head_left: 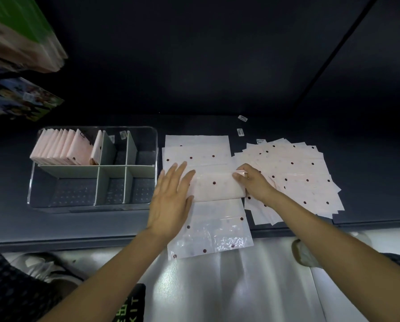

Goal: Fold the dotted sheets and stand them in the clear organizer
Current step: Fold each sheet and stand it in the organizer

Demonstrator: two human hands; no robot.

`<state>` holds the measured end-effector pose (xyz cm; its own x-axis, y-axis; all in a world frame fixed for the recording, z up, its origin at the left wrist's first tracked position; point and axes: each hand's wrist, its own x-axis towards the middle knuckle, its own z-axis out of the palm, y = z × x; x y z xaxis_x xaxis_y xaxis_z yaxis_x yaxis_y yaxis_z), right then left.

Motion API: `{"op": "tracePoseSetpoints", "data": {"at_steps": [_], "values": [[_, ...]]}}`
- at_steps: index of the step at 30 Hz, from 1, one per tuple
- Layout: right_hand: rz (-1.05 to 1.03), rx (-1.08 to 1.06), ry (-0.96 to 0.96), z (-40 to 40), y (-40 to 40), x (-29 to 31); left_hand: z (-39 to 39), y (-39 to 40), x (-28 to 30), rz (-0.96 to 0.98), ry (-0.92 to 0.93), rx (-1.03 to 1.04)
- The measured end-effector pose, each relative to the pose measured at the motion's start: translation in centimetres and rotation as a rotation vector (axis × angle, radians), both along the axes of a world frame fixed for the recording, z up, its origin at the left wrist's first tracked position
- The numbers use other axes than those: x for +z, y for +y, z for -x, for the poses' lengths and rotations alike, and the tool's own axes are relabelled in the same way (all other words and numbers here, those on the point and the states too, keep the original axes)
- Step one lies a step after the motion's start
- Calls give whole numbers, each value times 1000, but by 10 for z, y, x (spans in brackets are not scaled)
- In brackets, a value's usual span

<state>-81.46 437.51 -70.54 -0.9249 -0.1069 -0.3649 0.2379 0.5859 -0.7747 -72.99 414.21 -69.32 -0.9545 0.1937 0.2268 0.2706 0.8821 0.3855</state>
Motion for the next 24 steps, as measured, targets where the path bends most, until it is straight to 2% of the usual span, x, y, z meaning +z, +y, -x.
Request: {"op": "tracePoseSetpoints", "data": {"at_steps": [2, 5, 8, 11, 13, 15, 17, 19, 21, 24], "values": [[-57, 3, -27, 6, -4, -3, 0, 5, -2, 94, -15, -80], [-96, -12, -64, 12, -7, -9, -1, 8, -21, 217, -259, -149], [-148, -13, -103, 17, -8, -12, 0, 8, -39, 354, -420, -183], [-188, -17, -105, 16, -12, -9, 0, 9, -49, 415, -461, -209], [-322, -31, 78, 6, -16, -7, -2, 10, -53, 447, -453, -218], [-482, -26, 405, -11, -23, -7, -2, 11, -55, 454, -453, -219], [-426, 109, 585, -29, -32, -8, -2, 12, -56, 453, -466, -218], [-319, 352, 545, -45, -37, -14, -2, 12, -56, 453, -481, -222], [-325, 550, 471, -57, -35, -26, -2, 11, -57, 457, -494, -230], [-441, 628, 459, -64, -13, -39, -1, 9, -57, 455, -488, -236]]}}
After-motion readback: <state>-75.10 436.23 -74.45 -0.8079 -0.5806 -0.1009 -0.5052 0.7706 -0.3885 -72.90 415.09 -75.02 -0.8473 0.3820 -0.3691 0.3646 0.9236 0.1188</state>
